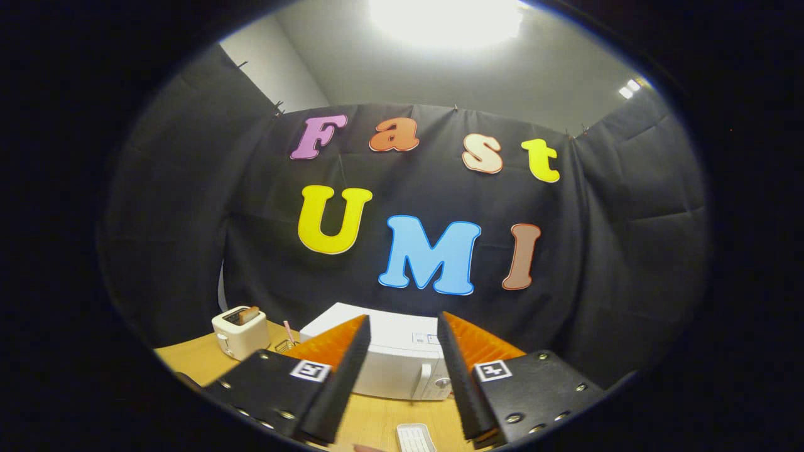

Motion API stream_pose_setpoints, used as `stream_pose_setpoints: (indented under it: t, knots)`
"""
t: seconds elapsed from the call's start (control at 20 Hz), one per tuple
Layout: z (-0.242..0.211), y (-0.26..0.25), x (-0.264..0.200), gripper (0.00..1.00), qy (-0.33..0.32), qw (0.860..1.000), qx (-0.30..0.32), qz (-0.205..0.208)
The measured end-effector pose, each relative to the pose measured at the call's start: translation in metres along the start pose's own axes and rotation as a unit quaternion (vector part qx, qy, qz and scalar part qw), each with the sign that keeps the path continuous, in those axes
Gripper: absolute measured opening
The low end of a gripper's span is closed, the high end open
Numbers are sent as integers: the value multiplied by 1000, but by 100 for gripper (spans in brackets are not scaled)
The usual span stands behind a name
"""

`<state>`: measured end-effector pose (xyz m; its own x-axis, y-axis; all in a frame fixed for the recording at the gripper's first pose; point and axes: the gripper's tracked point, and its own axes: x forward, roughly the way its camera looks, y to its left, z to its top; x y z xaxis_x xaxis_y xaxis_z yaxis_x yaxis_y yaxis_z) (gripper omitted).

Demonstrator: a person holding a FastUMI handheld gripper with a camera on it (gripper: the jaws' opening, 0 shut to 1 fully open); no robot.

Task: Open the microwave, put the food inside, and close the microwave door.

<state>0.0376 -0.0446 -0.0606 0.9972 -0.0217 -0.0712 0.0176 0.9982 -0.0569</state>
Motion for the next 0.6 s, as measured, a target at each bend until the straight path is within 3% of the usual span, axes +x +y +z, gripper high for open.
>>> stream_pose_setpoints:
  t: [0.05, 0.15, 0.2, 0.4, 0.6]
  knots:
    - [1, -2, -3, 80, -7, 1000, -3, -6]
    - [5, -19, -3, 88, -21, 999, 9, -39]
    - [10, -25, -1, 97, -20, 998, 21, -55]
    - [21, -26, 3, 96, -12, 997, 59, -46]
    - [14, -39, 6, 96, -6, 997, 51, -55]
